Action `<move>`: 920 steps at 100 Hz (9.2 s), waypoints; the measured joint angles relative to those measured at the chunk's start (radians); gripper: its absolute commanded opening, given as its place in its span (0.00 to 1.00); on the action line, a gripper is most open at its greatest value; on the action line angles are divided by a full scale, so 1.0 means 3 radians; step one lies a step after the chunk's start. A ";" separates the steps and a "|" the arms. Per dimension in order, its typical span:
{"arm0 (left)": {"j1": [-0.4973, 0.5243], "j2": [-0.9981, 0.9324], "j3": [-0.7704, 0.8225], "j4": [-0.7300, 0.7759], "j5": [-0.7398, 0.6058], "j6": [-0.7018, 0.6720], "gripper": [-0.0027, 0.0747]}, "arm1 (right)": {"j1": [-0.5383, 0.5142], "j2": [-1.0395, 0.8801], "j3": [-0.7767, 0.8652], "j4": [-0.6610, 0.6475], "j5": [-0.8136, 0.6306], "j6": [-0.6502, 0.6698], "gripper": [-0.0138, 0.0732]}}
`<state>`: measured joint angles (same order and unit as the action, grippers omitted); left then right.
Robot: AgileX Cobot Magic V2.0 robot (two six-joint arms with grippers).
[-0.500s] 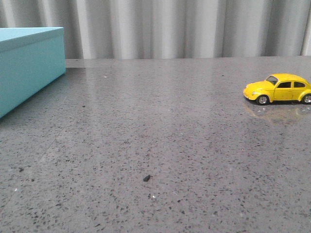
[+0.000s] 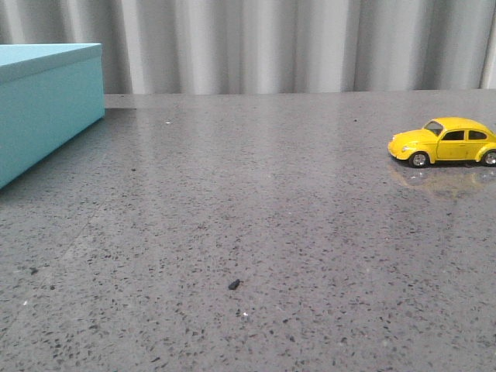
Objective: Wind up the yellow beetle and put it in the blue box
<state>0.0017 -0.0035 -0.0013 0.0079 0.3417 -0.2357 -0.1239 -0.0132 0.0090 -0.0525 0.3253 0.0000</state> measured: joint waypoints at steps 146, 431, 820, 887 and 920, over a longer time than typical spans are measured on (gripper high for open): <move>0.0000 0.0000 0.0000 0.0000 0.0000 0.0000 0.01 | 0.0000 0.0000 0.0000 0.0000 0.0000 0.0000 0.11; 0.0000 0.0000 0.0000 0.0231 -0.0983 0.0000 0.01 | 0.0000 0.0000 0.0000 0.0008 -0.0495 0.0000 0.11; 0.0000 0.0455 -0.0887 0.0429 -0.0942 0.0000 0.01 | 0.0757 0.5869 -0.4985 -0.0073 0.2770 0.0159 0.11; 0.0000 0.0455 -0.0887 0.0434 -0.0942 0.0000 0.01 | 0.0171 0.5942 -0.5009 -0.0637 0.2898 0.0307 0.11; 0.0000 0.0455 -0.0887 0.0434 -0.0942 0.0000 0.01 | 0.0190 0.5745 -0.5105 -0.0360 0.2833 0.0314 0.11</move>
<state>0.0017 0.1329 -0.2675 0.1381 0.0589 -0.2357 -0.0669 1.7104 -1.5224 -0.1604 1.1753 0.0941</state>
